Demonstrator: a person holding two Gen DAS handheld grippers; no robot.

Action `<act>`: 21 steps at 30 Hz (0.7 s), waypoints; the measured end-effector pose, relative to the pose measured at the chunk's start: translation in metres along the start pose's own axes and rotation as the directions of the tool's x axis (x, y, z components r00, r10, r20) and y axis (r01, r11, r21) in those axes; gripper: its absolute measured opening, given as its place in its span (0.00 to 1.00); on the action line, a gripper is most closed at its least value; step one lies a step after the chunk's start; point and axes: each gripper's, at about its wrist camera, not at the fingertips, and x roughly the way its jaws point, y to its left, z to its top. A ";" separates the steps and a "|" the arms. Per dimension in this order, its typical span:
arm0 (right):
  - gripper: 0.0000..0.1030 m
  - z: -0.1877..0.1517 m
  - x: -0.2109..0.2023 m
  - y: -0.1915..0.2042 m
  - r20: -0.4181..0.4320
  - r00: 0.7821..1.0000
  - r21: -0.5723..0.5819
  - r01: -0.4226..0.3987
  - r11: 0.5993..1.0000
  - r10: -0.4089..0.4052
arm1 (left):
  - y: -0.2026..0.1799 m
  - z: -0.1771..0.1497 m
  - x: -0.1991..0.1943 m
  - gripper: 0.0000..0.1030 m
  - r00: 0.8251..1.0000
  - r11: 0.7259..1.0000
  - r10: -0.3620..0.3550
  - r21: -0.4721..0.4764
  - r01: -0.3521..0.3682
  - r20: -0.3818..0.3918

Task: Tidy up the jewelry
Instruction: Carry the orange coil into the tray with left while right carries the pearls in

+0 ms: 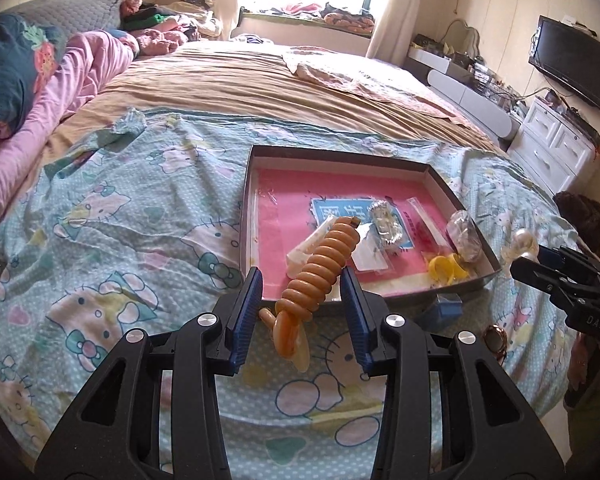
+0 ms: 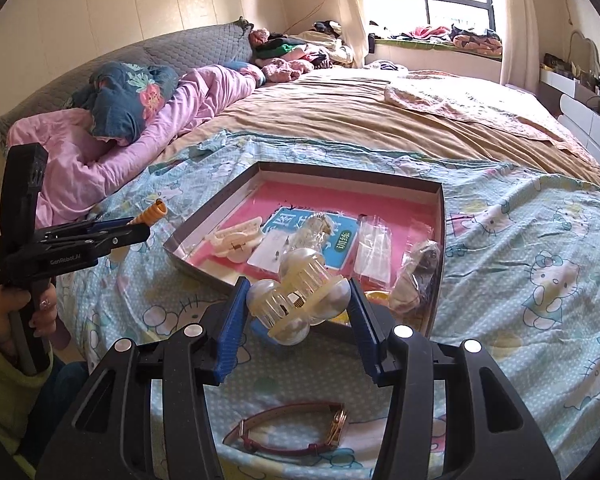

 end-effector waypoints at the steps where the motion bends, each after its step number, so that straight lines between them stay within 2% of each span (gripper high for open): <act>1: 0.46 0.002 0.001 0.000 0.003 1.000 0.001 0.005 1.000 -0.005 | 0.000 0.001 0.002 0.31 1.000 1.000 0.002 -0.001 -0.002 0.003; 11: 0.46 0.011 0.012 -0.011 0.023 0.999 0.025 0.041 0.999 -0.041 | -0.007 0.011 0.023 0.31 1.000 1.000 -0.015 0.002 0.015 0.010; 21: 0.46 0.019 0.023 -0.024 0.030 0.998 0.057 0.060 0.997 -0.062 | -0.030 0.013 0.039 0.32 0.999 0.997 -0.047 0.066 0.048 -0.011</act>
